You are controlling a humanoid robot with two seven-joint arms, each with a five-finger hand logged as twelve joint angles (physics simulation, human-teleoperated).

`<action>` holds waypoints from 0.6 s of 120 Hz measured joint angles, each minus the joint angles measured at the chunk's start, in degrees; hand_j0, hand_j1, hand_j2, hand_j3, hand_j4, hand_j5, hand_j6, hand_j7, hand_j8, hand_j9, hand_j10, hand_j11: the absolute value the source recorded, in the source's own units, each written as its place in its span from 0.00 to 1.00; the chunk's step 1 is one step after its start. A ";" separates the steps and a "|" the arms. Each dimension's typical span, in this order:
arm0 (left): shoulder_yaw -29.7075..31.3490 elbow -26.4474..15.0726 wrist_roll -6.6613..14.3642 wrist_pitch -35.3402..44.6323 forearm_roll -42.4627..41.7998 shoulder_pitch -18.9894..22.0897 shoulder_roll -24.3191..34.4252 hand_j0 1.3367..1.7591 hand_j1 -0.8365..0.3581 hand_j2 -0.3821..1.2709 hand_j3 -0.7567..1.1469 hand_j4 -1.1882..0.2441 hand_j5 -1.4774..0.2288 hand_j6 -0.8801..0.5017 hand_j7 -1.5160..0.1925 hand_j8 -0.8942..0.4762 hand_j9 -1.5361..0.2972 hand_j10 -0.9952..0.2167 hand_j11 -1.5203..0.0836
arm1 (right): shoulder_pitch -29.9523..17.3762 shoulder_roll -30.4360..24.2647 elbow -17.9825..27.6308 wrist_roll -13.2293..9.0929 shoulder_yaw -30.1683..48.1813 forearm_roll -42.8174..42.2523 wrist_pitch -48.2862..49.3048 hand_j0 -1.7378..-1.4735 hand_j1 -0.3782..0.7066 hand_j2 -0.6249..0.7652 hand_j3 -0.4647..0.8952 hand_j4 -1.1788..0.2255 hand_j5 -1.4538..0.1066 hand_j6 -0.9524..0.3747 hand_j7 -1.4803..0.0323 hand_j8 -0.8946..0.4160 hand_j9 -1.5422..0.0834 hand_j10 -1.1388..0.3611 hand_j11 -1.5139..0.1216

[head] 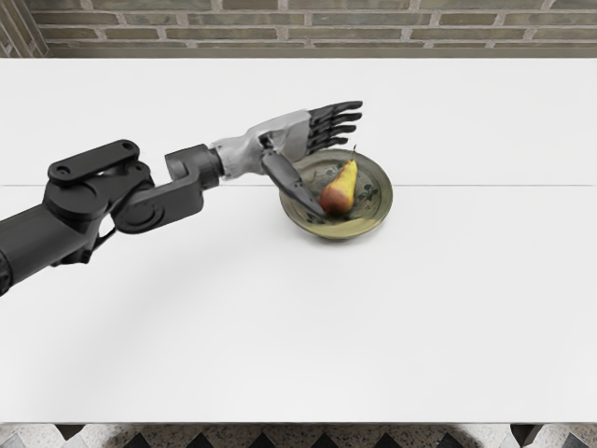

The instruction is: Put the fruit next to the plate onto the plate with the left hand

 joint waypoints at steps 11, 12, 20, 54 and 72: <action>-0.29 -2.93 3.06 -2.21 -0.40 1.77 6.08 0.76 0.98 0.23 0.40 0.82 0.86 0.63 0.88 0.65 0.83 0.82 0.94 | 0.00 0.00 0.00 0.00 0.00 0.00 0.00 0.30 0.06 0.45 0.34 0.82 0.91 0.69 0.95 0.66 0.93 0.74 0.90; -0.30 -3.45 3.37 -2.33 -0.43 2.05 6.80 0.76 0.98 0.23 0.40 0.82 0.86 0.63 0.88 0.65 0.83 0.82 0.94 | 0.00 0.00 0.00 0.00 0.00 0.00 0.00 0.30 0.06 0.45 0.34 0.82 0.91 0.69 0.95 0.66 0.93 0.74 0.90; -0.35 -7.51 5.44 -3.01 -0.56 3.61 11.16 0.76 0.99 0.23 0.40 0.82 0.86 0.63 0.88 0.65 0.83 0.82 0.94 | 0.00 0.00 0.00 0.00 0.00 0.00 0.00 0.30 0.06 0.45 0.34 0.82 0.91 0.70 0.95 0.66 0.93 0.74 0.90; -0.70 -21.00 18.21 -3.73 -4.89 7.19 24.22 0.76 0.99 0.23 0.40 0.83 0.86 0.64 0.89 0.65 0.84 0.82 0.95 | 0.00 0.00 0.00 0.00 0.00 0.00 0.00 0.30 0.06 0.45 0.34 0.82 0.91 0.70 0.95 0.66 0.93 0.74 0.90; -1.17 -23.64 24.29 -3.77 -6.62 7.85 27.86 0.76 0.99 0.23 0.40 0.83 0.87 0.64 0.89 0.65 0.84 0.82 0.95 | 0.00 0.00 0.00 0.00 0.00 0.00 0.00 0.30 0.06 0.45 0.34 0.82 0.91 0.70 0.95 0.66 0.93 0.74 0.90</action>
